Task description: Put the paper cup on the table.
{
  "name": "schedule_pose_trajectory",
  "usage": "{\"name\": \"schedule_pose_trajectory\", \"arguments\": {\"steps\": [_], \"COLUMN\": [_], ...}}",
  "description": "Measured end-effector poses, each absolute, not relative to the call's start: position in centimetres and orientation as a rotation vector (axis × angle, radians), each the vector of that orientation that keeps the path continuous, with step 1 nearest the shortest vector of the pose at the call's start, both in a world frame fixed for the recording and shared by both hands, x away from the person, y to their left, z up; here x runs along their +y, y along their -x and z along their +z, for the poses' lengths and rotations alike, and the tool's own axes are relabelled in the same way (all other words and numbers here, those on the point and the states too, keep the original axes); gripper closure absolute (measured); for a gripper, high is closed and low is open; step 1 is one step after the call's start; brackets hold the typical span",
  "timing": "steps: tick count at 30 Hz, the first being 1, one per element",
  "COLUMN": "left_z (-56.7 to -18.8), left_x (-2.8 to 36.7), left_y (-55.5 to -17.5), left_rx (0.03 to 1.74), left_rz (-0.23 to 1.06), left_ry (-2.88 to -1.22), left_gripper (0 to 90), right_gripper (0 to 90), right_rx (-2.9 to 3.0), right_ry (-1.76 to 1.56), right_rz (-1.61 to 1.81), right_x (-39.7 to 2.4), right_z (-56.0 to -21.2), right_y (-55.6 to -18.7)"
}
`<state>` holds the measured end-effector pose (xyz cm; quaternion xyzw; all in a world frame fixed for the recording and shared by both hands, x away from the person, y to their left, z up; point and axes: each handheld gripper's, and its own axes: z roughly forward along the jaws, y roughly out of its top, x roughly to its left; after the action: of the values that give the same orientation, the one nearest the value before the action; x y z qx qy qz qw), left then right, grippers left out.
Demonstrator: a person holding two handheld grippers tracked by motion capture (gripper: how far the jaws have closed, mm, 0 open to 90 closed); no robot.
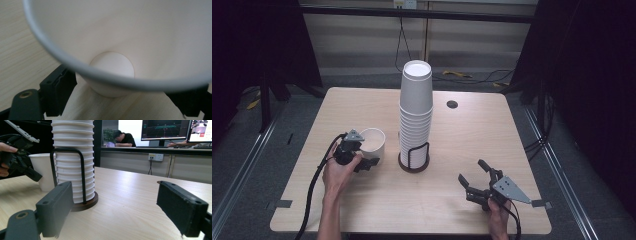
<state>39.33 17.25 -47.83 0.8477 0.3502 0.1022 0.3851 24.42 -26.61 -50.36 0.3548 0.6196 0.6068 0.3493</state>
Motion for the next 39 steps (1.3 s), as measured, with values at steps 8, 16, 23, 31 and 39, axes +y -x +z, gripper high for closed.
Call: {"name": "schedule_pose_trajectory", "arguments": {"steps": [8,16,23,31,39], "left_z": [-47.6,-47.4,-47.9,-48.1,-50.1], "left_x": [18.4,18.9,18.5,17.6,14.4], "left_y": [-37.5,-35.1,-32.3,-30.1,-28.3], "left_rx": [0.932,0.978,0.946,0.9,0.839], "left_rz": [0.317,0.362,0.384,0.448,0.493], "left_ry": [-2.037,-1.926,-1.801,-1.696,-1.658], "left_gripper": [15.5,15.8,15.8,15.9,15.9], "right_gripper": [13.6,13.6,13.6,13.7,13.7], "right_rx": [1.606,1.606,1.605,1.605,1.605], "right_ry": [-0.919,-0.919,-0.919,-0.919,-0.918], "right_rz": [1.572,1.572,1.573,1.573,1.573], "right_x": [-26.6,-26.6,-26.6,-26.6,-26.6], "right_z": [-50.4,-50.4,-50.4,-50.4,-50.4], "right_y": [-24.4,-24.4,-24.4,-24.4,-24.4]}}
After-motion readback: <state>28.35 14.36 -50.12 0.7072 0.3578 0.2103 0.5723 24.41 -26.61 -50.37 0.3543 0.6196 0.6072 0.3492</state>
